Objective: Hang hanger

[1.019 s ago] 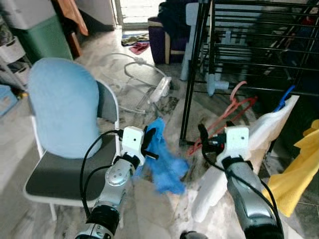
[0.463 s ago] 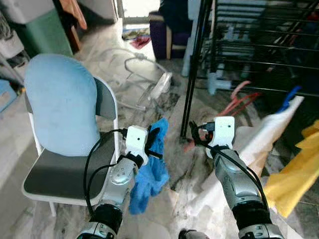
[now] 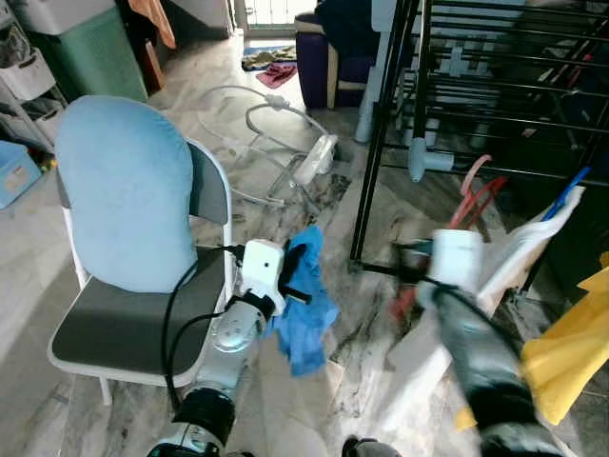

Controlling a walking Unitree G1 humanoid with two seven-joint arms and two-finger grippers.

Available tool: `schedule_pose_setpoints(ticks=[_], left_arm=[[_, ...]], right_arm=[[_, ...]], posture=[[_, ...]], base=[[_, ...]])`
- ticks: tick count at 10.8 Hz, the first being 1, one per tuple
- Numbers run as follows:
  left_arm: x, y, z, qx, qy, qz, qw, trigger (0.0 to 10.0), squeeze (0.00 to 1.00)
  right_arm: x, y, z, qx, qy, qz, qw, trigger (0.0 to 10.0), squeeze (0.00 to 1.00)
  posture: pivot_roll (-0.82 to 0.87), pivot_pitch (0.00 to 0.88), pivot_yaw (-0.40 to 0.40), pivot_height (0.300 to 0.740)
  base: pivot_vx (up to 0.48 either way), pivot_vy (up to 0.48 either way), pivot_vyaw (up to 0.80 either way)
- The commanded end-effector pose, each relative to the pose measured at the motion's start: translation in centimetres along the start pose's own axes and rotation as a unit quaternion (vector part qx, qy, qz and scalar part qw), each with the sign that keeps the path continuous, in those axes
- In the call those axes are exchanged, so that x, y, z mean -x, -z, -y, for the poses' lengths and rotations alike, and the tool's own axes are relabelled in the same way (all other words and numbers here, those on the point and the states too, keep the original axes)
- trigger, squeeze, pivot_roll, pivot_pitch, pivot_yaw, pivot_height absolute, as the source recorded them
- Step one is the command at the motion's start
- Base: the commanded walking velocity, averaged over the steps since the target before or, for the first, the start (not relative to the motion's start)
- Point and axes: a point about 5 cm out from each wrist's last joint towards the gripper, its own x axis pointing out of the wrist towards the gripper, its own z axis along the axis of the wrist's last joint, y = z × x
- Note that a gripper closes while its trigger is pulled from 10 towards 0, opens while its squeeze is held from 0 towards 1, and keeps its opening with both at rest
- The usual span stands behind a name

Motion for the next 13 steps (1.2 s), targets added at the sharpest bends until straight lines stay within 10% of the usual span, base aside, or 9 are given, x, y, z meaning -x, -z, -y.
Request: schedule_pose_setpoints(ticks=[1,13], left_arm=[[-0.1,0.0,0.1,-0.005,0.003,-0.004,1.0,10.0,0.0],[-0.3,0.4,0.3,-0.006,0.009,-0.018,1.0,10.0,0.0]], right_arm=[[0.5,0.0,1.0,-0.001,0.016,-0.002,1.0,10.0,0.0],[-1.4,-3.5,1.6,0.071,-0.002,0.016,0.997,10.0,0.0]], posture=[[-0.22,0.105,0.035,0.74],[-0.23,0.105,0.032,0.74]], base=[[0.0,0.0,0.0],[0.0,0.0,0.0]])
